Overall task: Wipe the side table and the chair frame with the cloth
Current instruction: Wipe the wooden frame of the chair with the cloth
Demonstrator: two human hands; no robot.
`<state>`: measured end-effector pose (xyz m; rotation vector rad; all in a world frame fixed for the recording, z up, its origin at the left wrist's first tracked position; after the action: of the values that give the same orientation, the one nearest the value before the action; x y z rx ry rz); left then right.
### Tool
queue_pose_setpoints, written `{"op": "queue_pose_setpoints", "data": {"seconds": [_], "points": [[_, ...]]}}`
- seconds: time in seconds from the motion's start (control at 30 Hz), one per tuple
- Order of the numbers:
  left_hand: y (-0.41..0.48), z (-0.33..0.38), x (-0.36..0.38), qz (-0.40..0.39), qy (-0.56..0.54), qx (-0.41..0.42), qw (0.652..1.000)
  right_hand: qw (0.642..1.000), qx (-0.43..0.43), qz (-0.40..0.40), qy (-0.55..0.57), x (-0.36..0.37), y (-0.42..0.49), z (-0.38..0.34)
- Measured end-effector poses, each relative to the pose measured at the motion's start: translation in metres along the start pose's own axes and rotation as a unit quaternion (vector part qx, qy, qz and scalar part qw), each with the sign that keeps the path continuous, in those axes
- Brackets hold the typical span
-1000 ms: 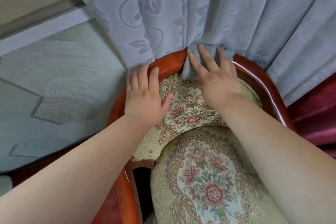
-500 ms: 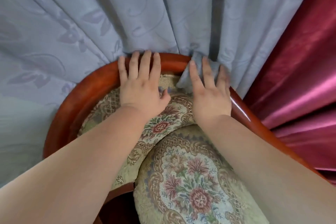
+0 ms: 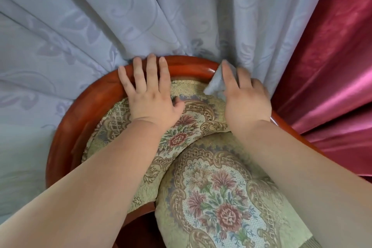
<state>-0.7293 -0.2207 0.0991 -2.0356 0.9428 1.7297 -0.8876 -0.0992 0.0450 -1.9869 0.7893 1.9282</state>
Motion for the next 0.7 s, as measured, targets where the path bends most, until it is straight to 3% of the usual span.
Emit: {"op": "queue_pose_setpoints", "data": {"seconds": [0.27, 0.5, 0.7], "points": [[-0.001, 0.005, 0.002, 0.009, -0.022, 0.001, 1.0, 0.989, -0.146, 0.038, 0.004, -0.026, 0.039, -0.058], [0.002, 0.005, -0.002, -0.001, -0.011, -0.021, 1.0, 0.999, 0.014, 0.026, 0.025, 0.013, -0.016, 0.022], [0.004, 0.007, -0.007, -0.001, -0.028, -0.03, 0.999, 0.998, 0.012, -0.056, 0.02, 0.002, -0.005, 0.007]]}}
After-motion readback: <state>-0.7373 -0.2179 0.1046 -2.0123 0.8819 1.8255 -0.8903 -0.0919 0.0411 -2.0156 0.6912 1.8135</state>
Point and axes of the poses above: each hand's wrist, its own y-axis towards the middle knuckle, its own x-axis out of the palm, z = x × y, the point moved 5 cm from there along y, towards the middle knuckle, and after that the axes turned 11 degrees about -y, right-handed, at the moved point
